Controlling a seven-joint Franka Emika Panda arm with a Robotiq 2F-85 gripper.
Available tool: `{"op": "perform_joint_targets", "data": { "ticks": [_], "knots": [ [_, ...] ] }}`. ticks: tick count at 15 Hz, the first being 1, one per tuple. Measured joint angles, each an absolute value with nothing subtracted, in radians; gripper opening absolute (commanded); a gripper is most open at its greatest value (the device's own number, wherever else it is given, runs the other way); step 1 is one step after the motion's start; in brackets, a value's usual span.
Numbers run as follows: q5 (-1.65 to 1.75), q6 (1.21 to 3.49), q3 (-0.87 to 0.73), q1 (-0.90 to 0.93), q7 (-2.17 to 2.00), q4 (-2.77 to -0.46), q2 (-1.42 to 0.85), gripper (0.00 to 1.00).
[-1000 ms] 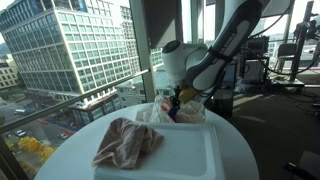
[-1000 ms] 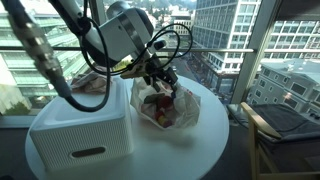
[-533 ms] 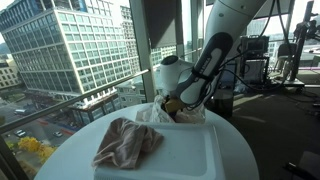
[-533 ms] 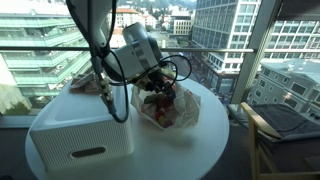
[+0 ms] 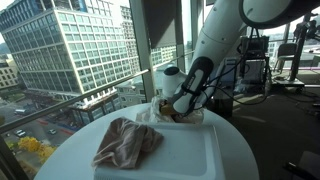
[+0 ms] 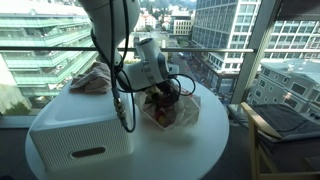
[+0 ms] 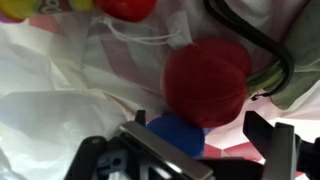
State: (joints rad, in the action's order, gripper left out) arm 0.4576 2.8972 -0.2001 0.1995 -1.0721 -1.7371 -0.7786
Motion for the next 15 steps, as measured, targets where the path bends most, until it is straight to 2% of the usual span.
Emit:
{"op": "perform_joint_targets", "data": {
  "ticks": [1,2,3,5,10,12,14,15],
  "knots": [
    [0.419,2.904,-0.200,0.205,-1.059,-1.725,-0.798,0.74],
    [0.380,2.909,-0.200,0.210,-1.042,-1.713,-0.815,0.74],
    [0.346,2.912,-0.200,0.214,-1.026,-1.705,-0.829,0.68],
    [0.288,2.916,-0.200,0.219,-0.985,-1.693,-0.848,0.51],
    [0.203,2.904,-0.214,0.223,-0.890,-1.691,-0.847,0.16],
    [0.188,2.857,-0.230,0.233,-0.868,-1.691,-0.833,0.04],
    [0.188,2.746,-0.257,0.256,-0.867,-1.689,-0.804,0.07],
    [0.189,2.664,-0.270,0.271,-0.867,-1.688,-0.780,0.04]
  ]
}}
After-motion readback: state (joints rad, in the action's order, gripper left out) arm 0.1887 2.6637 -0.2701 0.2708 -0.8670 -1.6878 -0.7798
